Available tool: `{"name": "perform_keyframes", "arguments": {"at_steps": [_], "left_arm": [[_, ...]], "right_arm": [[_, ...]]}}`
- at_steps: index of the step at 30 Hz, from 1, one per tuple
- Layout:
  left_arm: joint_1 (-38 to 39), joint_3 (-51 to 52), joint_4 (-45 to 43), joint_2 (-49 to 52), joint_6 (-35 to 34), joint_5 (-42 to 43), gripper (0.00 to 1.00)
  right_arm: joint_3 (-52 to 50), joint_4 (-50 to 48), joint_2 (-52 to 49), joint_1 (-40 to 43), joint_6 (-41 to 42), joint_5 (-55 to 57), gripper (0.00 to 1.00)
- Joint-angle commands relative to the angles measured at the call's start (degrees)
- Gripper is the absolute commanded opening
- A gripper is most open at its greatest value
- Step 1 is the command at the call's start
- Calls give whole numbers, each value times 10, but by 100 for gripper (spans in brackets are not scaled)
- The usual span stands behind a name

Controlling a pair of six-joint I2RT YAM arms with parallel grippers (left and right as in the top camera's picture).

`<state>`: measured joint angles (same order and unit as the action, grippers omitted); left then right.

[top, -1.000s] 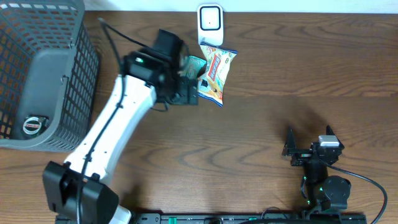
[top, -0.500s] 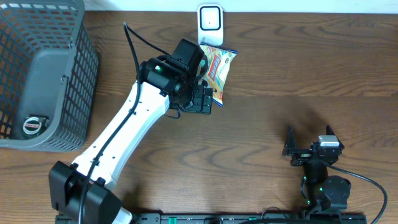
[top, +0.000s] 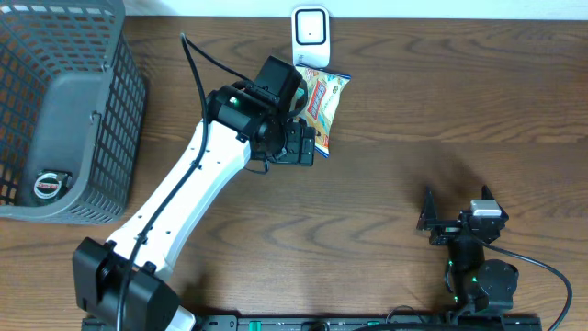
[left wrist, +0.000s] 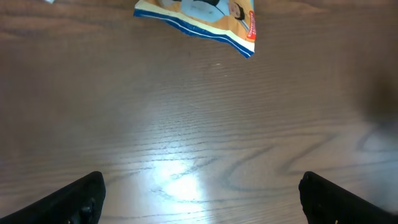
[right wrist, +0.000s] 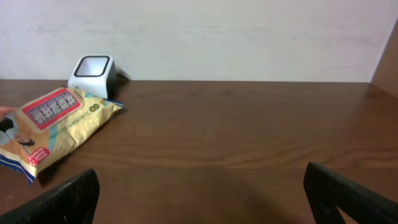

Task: Scan the item barcode
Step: 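Release the Kleenex pack near the scanner and withdraw the left gripper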

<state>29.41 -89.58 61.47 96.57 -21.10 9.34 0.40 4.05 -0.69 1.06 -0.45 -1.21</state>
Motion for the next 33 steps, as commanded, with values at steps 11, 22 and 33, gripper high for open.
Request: {"name": "perform_keyframes", "arguments": {"at_steps": [11,22,33], "left_arm": [[0,3,-9,29,-56,1,98],[-15,-6,-39,29,-58,1,98],[-79,-200,30,23,-12,1,98]], "right_arm": [[-1,2,4,2,6,4,99],[-1,2,4,2,6,4,99],[-1,2,4,2,6,4,99]]}}
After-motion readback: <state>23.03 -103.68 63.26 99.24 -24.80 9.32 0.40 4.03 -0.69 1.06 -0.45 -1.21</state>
